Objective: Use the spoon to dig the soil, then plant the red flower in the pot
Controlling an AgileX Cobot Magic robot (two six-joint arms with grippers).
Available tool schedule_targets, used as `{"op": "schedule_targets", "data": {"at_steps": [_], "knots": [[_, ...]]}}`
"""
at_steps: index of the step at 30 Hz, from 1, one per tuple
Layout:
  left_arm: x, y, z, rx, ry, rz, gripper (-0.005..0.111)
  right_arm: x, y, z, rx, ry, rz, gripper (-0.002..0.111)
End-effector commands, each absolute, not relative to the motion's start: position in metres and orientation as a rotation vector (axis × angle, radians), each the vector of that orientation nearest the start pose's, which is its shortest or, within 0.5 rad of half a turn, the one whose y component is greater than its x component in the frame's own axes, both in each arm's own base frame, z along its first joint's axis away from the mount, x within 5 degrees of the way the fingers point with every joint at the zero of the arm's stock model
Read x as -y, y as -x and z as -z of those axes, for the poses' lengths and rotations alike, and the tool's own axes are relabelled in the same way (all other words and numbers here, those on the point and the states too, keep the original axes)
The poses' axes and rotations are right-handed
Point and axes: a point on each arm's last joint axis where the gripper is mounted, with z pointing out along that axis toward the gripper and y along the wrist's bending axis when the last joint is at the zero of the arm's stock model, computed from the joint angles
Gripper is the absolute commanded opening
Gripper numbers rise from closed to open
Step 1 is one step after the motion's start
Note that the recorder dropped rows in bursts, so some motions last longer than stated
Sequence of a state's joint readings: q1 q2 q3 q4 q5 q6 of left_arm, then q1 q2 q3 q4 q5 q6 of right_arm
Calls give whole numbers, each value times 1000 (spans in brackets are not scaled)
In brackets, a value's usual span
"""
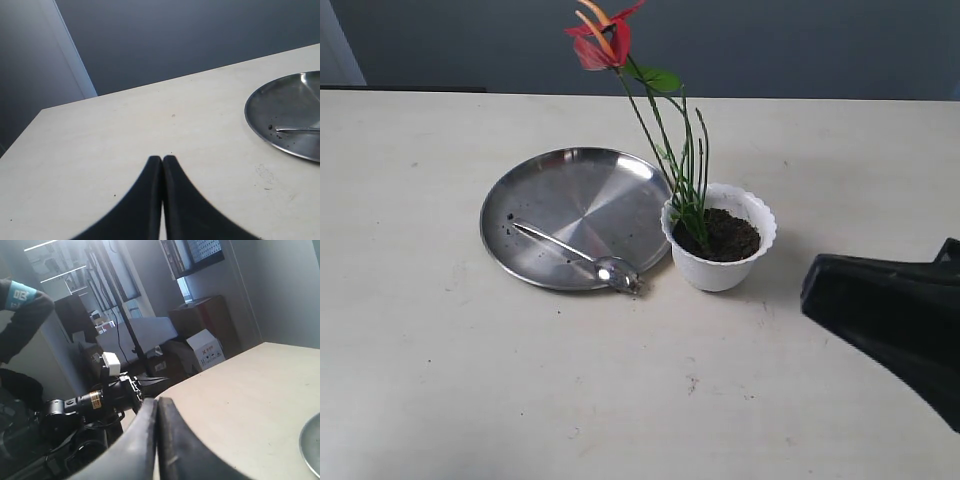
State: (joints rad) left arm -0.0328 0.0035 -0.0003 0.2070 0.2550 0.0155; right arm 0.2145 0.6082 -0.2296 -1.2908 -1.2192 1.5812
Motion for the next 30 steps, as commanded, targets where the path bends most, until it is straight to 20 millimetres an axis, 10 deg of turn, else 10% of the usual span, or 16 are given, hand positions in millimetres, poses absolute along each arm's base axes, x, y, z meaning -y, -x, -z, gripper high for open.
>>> {"op": "schedule_targets", "data": {"at_steps": [1, 4, 16, 30], "knots": [[-3, -55, -192, -1717, -171, -172, 0, -95, -59, -283, -1437, 560, -1561, 0], [-3, -55, -192, -1717, -171, -172, 0, -92, -63, -299, -1337, 307, -1782, 0], [-3, -55, -192, -1717, -171, -172, 0, -86, -49, -323, -999, 335, -1835, 0], [-3, -55, -192, -1717, -171, -172, 0, -79, -79, -381, -1203, 119, -1448, 0]]}}
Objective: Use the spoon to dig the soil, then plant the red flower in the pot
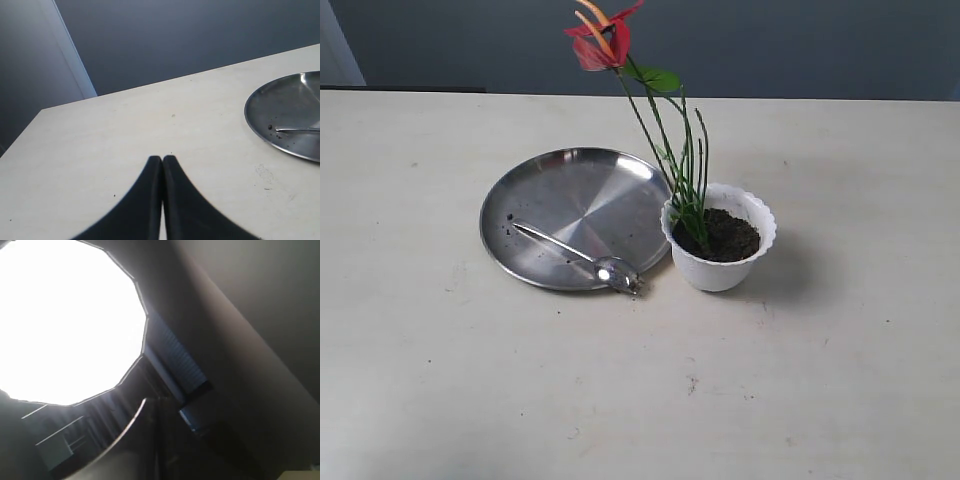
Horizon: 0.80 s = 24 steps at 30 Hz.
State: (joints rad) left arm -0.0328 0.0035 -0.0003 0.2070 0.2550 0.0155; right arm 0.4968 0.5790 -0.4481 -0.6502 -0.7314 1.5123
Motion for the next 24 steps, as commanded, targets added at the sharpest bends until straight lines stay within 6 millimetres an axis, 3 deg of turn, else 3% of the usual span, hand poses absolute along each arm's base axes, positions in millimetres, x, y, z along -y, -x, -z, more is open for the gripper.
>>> {"op": "schedule_targets", "data": {"at_steps": [1, 11, 15, 16, 19, 24], "knots": [[-3, -55, -192, -1717, -171, -172, 0, -79, -79, -383, -1206, 123, -1434, 0], [-3, -55, -192, -1717, -171, -172, 0, -72, -89, -378, -1290, 131, -1255, 0], [-3, -55, -192, -1717, -171, -172, 0, -64, -74, -373, -1304, 315, -993, 0], [-3, -55, -192, -1717, -171, -172, 0, -63, -62, -368, -1289, 349, -946, 0], [-3, -55, -192, -1717, -171, -172, 0, -56, -51, -343, -1281, 145, -1078, 0], [-3, -55, -192, -1717, -171, -172, 0, -57, -49, -291, -1390, 53, -1180, 0]]}}
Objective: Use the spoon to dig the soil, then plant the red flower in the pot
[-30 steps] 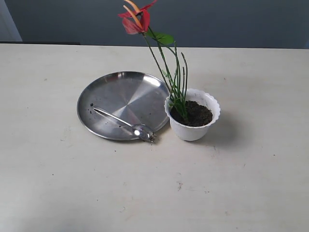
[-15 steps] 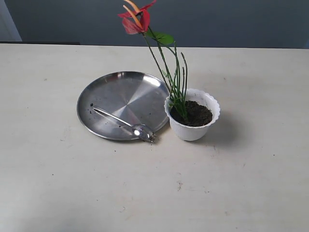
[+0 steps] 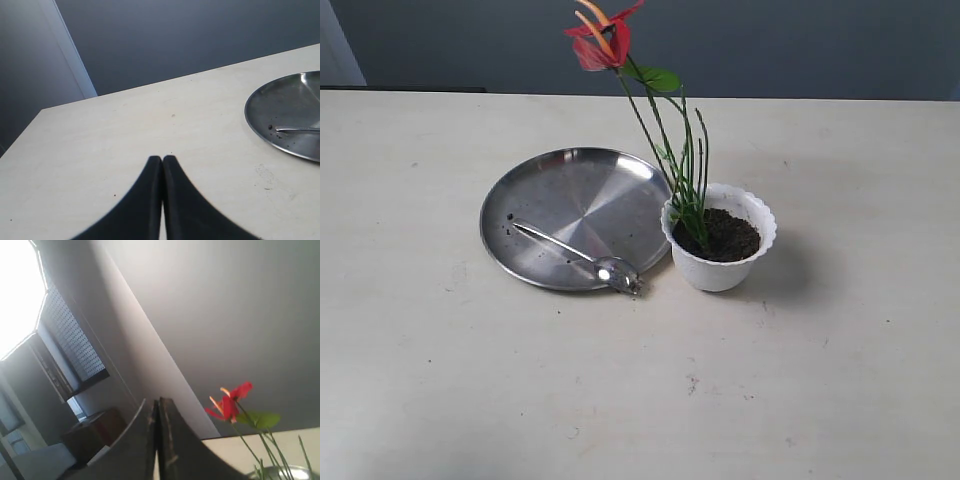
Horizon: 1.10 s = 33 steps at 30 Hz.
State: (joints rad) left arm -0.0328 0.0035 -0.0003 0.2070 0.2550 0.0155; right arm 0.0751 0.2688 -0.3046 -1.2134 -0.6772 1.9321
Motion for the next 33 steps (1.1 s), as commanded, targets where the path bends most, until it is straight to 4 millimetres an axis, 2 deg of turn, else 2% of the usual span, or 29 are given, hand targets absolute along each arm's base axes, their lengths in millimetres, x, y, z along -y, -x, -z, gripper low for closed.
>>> {"op": "schedule_targets", "data": {"at_steps": [1, 8, 12, 14, 17, 22, 26, 27, 28, 29, 31, 33], "knots": [[-3, -55, -192, -1717, -171, -172, 0, -57, -50, -286, -1406, 35, -1192, 0], [-3, -55, -192, -1717, -171, -172, 0, -57, -46, -271, -1391, -3, -1256, 0], [-3, -55, -192, -1717, -171, -172, 0, -51, -46, -253, -1358, -116, -1279, 0], [-3, -55, -192, -1717, -171, -172, 0, -48, -46, -248, -1298, -120, -1253, 0], [-3, -55, -192, -1717, -171, -172, 0, -43, -42, -250, -1170, -48, -1130, 0], [-3, -55, -192, -1717, -171, -172, 0, -33, -45, -254, -1076, 64, -763, 0], [-3, -55, -192, -1717, -171, -172, 0, -16, -57, -242, -1210, -156, -652, 0], [-3, -55, -192, -1717, -171, -172, 0, -10, -63, -228, -1358, -275, -608, 0], [-3, -55, -192, -1717, -171, -172, 0, -10, -64, -221, -1436, -279, -572, 0], [-3, -55, -192, -1717, -171, -172, 0, -11, -62, -210, -1558, -145, -420, 0], [-3, -55, -192, -1717, -171, -172, 0, -11, -59, -206, -1587, -27, -303, 0], [-3, -55, -192, -1717, -171, -172, 0, -9, -56, -204, -1589, 19, -248, 0]]}}
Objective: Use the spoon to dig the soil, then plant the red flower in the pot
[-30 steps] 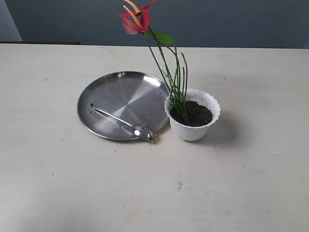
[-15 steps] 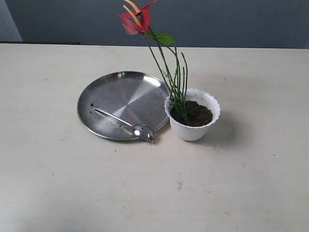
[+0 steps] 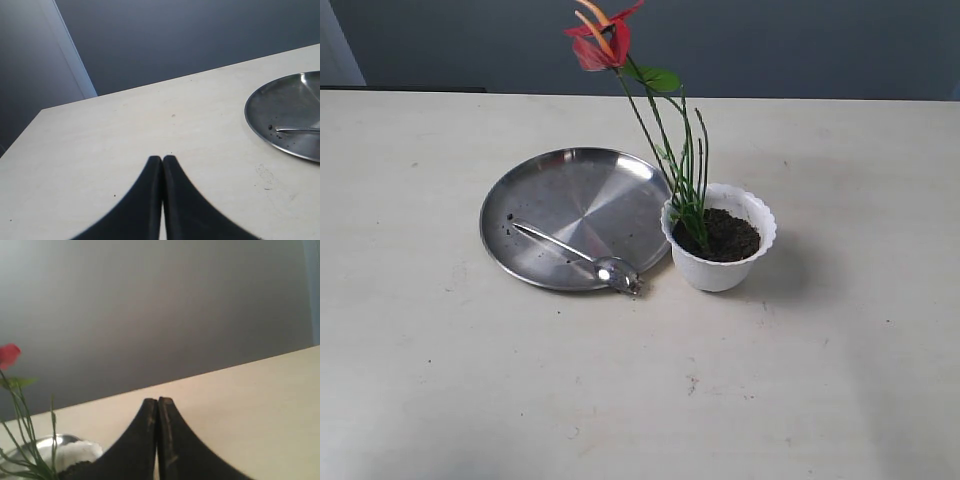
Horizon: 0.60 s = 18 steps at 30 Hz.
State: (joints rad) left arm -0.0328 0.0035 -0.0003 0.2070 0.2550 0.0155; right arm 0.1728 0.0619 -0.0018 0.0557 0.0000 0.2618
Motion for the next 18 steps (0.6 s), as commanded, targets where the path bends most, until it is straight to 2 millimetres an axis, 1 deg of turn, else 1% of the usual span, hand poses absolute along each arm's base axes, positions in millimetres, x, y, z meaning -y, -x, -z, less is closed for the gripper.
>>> {"op": "schedule_targets", "data": {"at_steps": [1, 3, 18], "knots": [[-3, -55, -192, -1717, -171, -172, 0, -9, -56, -203, -1599, 26, -238, 0], [-3, -55, -192, -1717, -171, -172, 0, -9, -56, -202, -1609, 42, -205, 0], [-3, -55, -192, -1717, -171, -172, 0, -8, -56, -202, -1606, 21, -202, 0]]}}
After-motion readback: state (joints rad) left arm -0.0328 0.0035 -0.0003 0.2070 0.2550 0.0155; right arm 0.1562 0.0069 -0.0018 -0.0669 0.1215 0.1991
